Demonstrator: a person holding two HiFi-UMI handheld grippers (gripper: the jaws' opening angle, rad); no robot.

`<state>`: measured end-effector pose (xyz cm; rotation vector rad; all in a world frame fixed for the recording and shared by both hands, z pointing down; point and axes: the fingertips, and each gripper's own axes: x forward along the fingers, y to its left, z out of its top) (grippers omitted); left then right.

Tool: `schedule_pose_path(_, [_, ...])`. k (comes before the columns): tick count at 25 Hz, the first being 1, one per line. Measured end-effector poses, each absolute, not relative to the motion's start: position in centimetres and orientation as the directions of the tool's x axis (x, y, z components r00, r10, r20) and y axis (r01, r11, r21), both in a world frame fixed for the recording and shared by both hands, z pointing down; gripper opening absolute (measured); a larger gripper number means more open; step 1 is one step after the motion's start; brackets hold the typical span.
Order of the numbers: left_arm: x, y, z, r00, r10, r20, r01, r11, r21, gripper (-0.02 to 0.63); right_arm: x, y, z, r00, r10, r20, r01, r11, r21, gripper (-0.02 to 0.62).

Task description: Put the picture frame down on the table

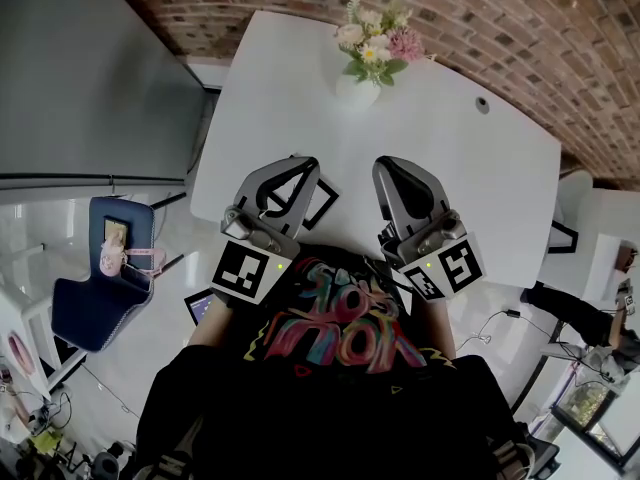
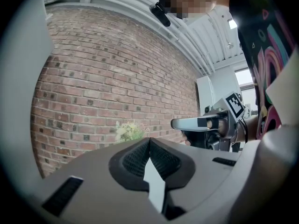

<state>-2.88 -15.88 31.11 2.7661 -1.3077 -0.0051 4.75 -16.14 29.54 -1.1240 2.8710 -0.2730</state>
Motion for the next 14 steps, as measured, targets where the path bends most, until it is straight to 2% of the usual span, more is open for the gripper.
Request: schedule_pose_path(14, [-2.78,-16.27,31.17,0.658,-0.752,0.038,-0.753,-0.657,0.04,0.024,5.07,-16.28,30.14,-0.748,-0.663,0.022,-0.655,0.733,-0.187,0.021])
